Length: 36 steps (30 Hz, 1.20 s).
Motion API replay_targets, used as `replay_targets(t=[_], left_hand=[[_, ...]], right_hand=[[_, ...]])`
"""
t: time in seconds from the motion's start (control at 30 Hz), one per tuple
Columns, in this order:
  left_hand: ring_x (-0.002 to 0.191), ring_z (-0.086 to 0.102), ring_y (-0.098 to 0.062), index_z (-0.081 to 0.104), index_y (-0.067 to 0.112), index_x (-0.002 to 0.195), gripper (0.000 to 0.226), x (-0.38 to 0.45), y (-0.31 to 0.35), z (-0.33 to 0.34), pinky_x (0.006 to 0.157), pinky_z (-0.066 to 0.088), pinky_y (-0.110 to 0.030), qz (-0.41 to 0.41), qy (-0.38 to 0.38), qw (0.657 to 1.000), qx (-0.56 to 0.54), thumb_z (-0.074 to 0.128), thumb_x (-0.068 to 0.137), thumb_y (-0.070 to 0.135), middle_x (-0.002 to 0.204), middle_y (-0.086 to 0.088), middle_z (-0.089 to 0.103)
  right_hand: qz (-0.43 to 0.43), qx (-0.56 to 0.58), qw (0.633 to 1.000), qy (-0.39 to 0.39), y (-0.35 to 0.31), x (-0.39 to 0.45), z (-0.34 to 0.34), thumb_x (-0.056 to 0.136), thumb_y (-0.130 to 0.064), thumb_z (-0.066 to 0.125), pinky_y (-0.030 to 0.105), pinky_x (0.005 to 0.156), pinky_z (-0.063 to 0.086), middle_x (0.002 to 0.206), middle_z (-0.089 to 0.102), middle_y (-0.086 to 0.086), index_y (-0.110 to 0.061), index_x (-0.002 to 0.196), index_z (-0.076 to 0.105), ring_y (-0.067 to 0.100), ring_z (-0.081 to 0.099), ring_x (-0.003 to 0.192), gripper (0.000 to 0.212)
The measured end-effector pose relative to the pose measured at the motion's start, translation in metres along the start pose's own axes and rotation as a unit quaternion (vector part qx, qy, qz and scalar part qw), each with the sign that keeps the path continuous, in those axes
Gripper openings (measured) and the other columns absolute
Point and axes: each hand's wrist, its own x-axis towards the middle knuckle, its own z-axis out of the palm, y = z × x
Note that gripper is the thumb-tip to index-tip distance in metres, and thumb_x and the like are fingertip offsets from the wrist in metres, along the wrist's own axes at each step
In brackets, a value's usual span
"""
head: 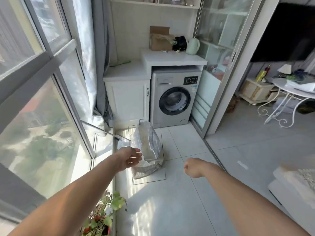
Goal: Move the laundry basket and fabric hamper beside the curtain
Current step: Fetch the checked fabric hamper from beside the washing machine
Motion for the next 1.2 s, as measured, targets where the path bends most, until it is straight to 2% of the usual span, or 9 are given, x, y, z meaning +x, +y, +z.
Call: replay_targets(t=[0.07,0.1,0.23,0.37,0.5,0.63,0.83,1.0,1.2], left_hand=[[0.085,0.066,-0.027,0.058,-0.003,0.128,0.031,0.014,0.015,-0.008,0.078,0.053,-0.033,-0.004,-0.003,1.000,-0.002,0.044,0.101,0.004,0.105,-0.015,0.068],[0.084,0.066,-0.027,0.058,-0.003,0.128,0.031,0.019,0.022,-0.012,0.078,0.053,-0.033,-0.009,-0.007,1.000,-0.004,0.044,0.101,0.004,0.103,-0.015,0.068],[0.083,0.067,-0.025,0.058,-0.001,0.128,0.031,0.040,0.047,-0.027,0.078,0.054,-0.033,0.001,-0.024,0.999,-0.023,0.045,0.101,0.005,0.099,-0.012,0.069],[0.084,0.068,-0.025,0.060,0.000,0.124,0.029,0.056,0.057,-0.042,0.075,0.056,-0.032,0.004,-0.024,0.998,-0.050,0.046,0.100,0.005,0.104,-0.013,0.070],[0.086,0.069,-0.026,0.062,0.001,0.118,0.024,0.069,0.060,-0.053,0.082,0.055,-0.035,-0.006,-0.020,0.998,-0.055,0.047,0.099,0.005,0.106,-0.014,0.070],[0.083,0.070,-0.026,0.063,0.004,0.106,0.015,0.080,0.075,-0.062,0.069,0.057,-0.032,0.000,-0.005,0.998,-0.059,0.051,0.098,0.006,0.098,-0.012,0.072],[0.084,0.071,-0.025,0.065,0.005,0.101,0.016,0.108,0.106,-0.057,0.069,0.056,-0.033,0.011,0.014,0.997,-0.072,0.050,0.096,0.005,0.098,-0.011,0.073],[0.083,0.070,-0.025,0.066,0.003,0.101,0.015,0.136,0.145,-0.019,0.069,0.055,-0.033,0.020,0.028,0.996,-0.078,0.052,0.096,0.004,0.094,-0.011,0.073],[0.086,0.068,-0.026,0.064,0.001,0.109,0.019,0.169,0.198,0.039,0.069,0.054,-0.033,0.042,0.026,0.994,-0.094,0.048,0.098,0.002,0.100,-0.013,0.071]], right_hand=[[-0.007,0.008,1.000,0.007,-0.015,0.011,-0.012,0.098,-0.026,0.043,0.033,0.096,0.046,0.132,0.060,0.011,-0.013,0.126,0.062,0.028,0.057,0.115,0.036],[-0.010,0.009,1.000,0.005,-0.023,0.016,-0.018,0.098,-0.027,0.044,0.034,0.099,0.046,0.133,0.059,0.010,-0.016,0.127,0.062,0.028,0.056,0.118,0.036],[-0.020,-0.006,1.000,0.009,-0.051,0.037,-0.047,0.099,-0.028,0.044,0.035,0.099,0.043,0.138,0.055,0.008,-0.019,0.129,0.061,0.028,0.053,0.123,0.035],[-0.036,-0.029,0.999,0.016,-0.078,0.056,-0.065,0.100,-0.029,0.044,0.036,0.102,0.041,0.142,0.051,0.011,-0.018,0.136,0.056,0.030,0.050,0.127,0.040],[-0.053,-0.055,0.997,-0.002,-0.095,0.072,-0.075,0.101,-0.029,0.043,0.038,0.103,0.041,0.143,0.050,0.010,-0.018,0.137,0.055,0.030,0.050,0.128,0.040],[-0.056,-0.062,0.996,0.003,-0.101,0.090,-0.091,0.099,-0.031,0.046,0.039,0.106,0.042,0.145,0.047,0.008,-0.022,0.138,0.054,0.028,0.049,0.128,0.041],[-0.072,-0.073,0.995,0.000,-0.089,0.127,-0.123,0.100,-0.031,0.047,0.040,0.106,0.041,0.148,0.045,0.008,-0.022,0.142,0.050,0.029,0.048,0.130,0.043],[-0.076,-0.093,0.993,0.010,-0.055,0.160,-0.165,0.098,-0.028,0.047,0.043,0.107,0.042,0.148,0.047,0.006,-0.023,0.141,0.051,0.029,0.049,0.129,0.044],[-0.053,-0.098,0.993,0.037,0.001,0.204,-0.222,0.096,-0.015,0.044,0.049,0.108,0.042,0.143,0.053,0.016,-0.005,0.135,0.054,0.033,0.050,0.131,0.042]])
